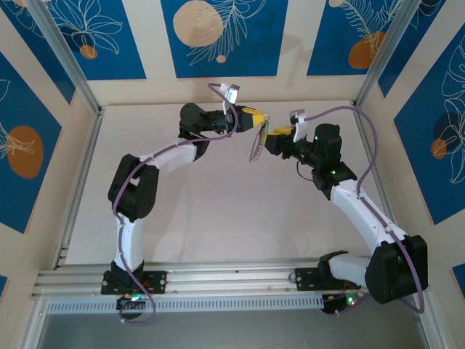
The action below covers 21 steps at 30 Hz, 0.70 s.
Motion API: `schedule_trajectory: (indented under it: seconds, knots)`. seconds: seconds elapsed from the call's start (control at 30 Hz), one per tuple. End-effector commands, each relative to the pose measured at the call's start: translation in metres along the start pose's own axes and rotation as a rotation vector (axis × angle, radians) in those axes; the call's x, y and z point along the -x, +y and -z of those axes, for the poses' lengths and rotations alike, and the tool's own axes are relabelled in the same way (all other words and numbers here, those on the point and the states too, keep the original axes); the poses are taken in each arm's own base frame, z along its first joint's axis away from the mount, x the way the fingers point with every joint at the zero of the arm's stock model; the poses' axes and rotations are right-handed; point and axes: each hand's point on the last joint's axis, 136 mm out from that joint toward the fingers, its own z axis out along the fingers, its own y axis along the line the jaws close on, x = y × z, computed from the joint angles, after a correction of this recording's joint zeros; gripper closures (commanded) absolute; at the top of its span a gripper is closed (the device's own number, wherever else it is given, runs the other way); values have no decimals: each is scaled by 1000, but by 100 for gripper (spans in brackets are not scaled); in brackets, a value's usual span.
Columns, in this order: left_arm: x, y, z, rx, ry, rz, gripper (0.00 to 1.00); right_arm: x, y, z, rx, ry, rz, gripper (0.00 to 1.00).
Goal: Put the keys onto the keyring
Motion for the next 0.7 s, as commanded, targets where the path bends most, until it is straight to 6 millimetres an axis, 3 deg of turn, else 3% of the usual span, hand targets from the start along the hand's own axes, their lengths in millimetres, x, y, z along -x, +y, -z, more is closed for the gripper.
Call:
schedule_trajectory:
  seconds: [0.0,0.27,0.67]
  knots:
    - [19,-24,-1,-36,-31,-86,100,20,14,1,33,-53,71,45]
    - [19,-23,-1,-33,-35,-84,100,17,17,10,21,-60,104,41]
    - [19,-23,-1,-33,-32,-81,100,24,12,-2,12,-69,109,41]
